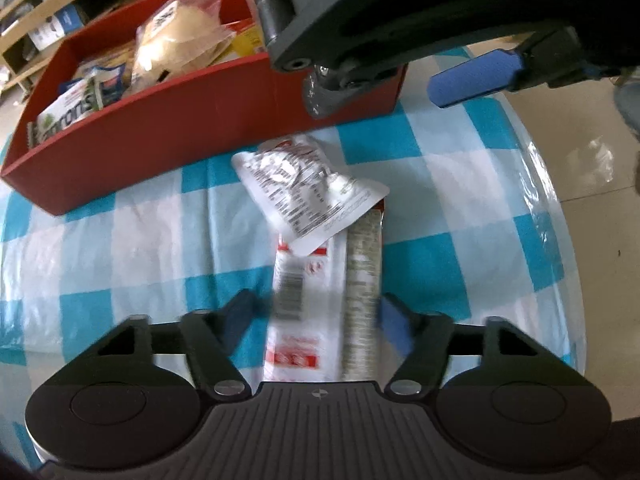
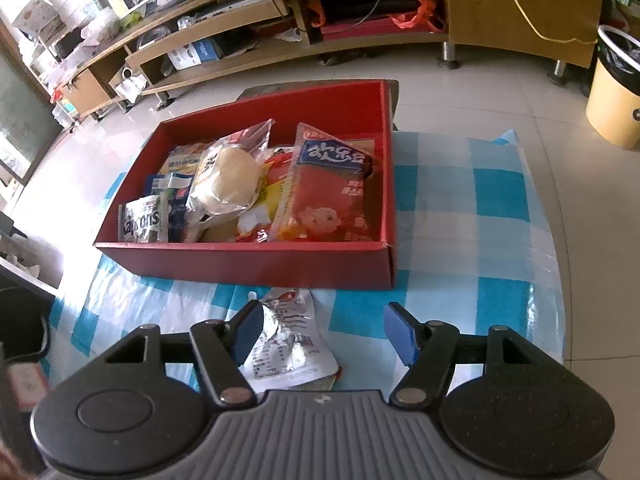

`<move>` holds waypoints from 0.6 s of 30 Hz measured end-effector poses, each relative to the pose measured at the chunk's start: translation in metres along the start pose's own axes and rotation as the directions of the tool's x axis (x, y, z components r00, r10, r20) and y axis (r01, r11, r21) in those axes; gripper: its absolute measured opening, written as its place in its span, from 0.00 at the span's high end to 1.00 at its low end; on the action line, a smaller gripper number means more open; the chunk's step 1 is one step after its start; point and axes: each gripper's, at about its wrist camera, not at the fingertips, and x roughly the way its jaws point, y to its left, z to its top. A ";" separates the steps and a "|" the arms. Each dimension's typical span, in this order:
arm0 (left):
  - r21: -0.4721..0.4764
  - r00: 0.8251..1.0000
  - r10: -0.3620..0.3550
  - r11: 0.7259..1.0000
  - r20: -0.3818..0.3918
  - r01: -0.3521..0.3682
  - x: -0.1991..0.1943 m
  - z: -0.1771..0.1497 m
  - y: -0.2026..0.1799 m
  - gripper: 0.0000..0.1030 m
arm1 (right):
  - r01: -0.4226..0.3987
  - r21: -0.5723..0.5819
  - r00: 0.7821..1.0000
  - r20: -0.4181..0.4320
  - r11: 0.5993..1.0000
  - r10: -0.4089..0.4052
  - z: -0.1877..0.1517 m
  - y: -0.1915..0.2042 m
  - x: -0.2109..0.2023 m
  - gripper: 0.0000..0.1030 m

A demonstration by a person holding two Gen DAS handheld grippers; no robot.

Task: Organize snacks
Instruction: 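Grasp the snack bar with the left tool while the right tool grasps the foil packet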

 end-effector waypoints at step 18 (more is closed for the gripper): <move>-0.123 0.999 -0.031 0.992 -0.031 0.027 -0.016 -0.029 0.079 0.38 | 0.029 -0.114 0.984 -0.171 0.993 -0.049 -0.012 0.037 0.068 0.27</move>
